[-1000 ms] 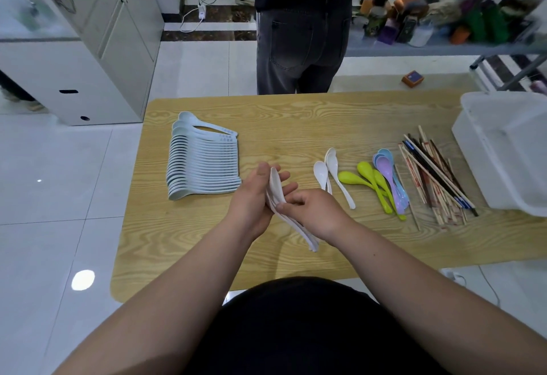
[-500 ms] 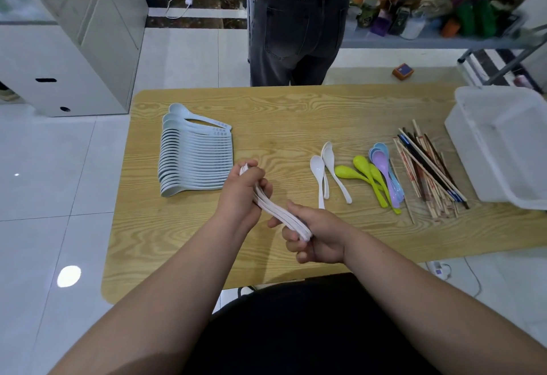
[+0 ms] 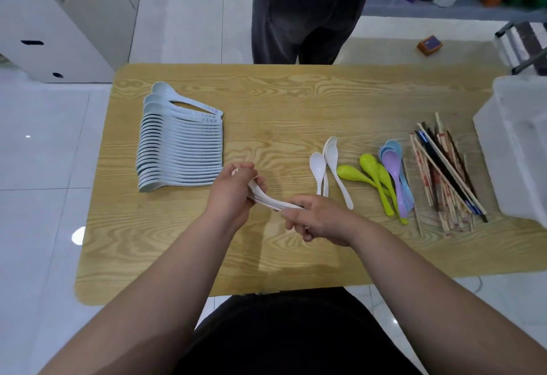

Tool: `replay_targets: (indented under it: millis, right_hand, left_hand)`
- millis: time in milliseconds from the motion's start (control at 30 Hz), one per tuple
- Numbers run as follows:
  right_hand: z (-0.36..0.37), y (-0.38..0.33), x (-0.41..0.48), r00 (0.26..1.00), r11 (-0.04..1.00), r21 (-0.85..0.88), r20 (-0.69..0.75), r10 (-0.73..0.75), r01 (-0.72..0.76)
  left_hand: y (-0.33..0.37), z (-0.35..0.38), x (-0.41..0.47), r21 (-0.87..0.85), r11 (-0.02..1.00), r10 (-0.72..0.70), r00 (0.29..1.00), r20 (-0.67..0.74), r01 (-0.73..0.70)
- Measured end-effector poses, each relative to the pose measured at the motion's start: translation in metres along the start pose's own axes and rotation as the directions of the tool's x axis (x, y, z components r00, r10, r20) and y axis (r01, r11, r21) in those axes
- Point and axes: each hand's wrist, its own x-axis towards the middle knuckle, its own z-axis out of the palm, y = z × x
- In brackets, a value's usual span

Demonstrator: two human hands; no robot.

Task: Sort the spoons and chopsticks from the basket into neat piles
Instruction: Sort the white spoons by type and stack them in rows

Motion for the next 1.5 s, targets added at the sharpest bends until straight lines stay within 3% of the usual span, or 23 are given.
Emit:
replay_targets:
  millis: [167,267,333,400,500,667,867,1033,1133,1233,1500]
  right_hand:
    - [-0.033,-0.01,0.02,0.996,0.93,-0.355,0.04,-0.085,0.094]
    - [-0.061,-0.022,0.038,0.989,0.816,-0.565,0.007,-0.145,0.123]
    - [-0.08,-0.03,0.056,0.98,0.719,-0.68,0.002,-0.198,0.146]
    - [-0.098,-0.038,0.075,0.964,0.615,-0.77,-0.005,-0.266,0.166]
    - [-0.116,-0.045,0.102,0.919,0.48,-0.852,0.002,-0.395,0.209]
    - [-0.137,-0.046,0.145,0.872,0.295,-0.944,-0.016,-0.488,0.148]
    - [-0.146,-0.031,0.181,0.827,0.293,-0.948,-0.066,-0.558,0.122]
    - [-0.142,-0.018,0.196,0.736,0.274,-0.952,-0.087,-0.671,0.137]
    - [-0.138,-0.02,0.198,0.744,0.314,-0.939,-0.107,-0.66,0.143]
    - [-0.139,-0.025,0.199,0.768,0.378,-0.921,-0.174,-0.617,0.095]
    - [-0.15,-0.04,0.199,0.802,0.4,-0.916,-0.245,-0.544,-0.008]
  left_hand:
    - [0.005,0.012,0.023,-0.002,1.0,0.002,1.0,-0.009,-0.002]
    - [0.011,0.015,0.04,0.225,0.974,0.008,1.0,0.013,-0.011]
    - [0.015,0.015,0.056,0.519,0.854,0.045,0.999,-0.007,-0.035]
    - [0.019,0.017,0.073,0.682,0.727,0.102,0.995,0.005,-0.078]
    - [0.021,0.028,0.096,0.748,0.646,0.183,0.982,0.041,-0.152]
    - [0.011,0.043,0.139,0.859,0.412,0.417,0.901,0.12,-0.304]
    - [-0.013,0.035,0.18,0.851,0.049,0.551,0.725,0.413,-0.522]
    - [-0.021,0.031,0.194,0.84,-0.067,0.545,0.685,0.483,-0.539]
    - [-0.022,0.03,0.199,0.823,-0.163,0.519,0.661,0.541,-0.545]
    - [-0.016,0.03,0.206,0.807,-0.207,0.503,0.648,0.572,-0.553]
    - [-0.007,0.047,0.221,0.811,-0.214,0.467,0.672,0.575,-0.545]
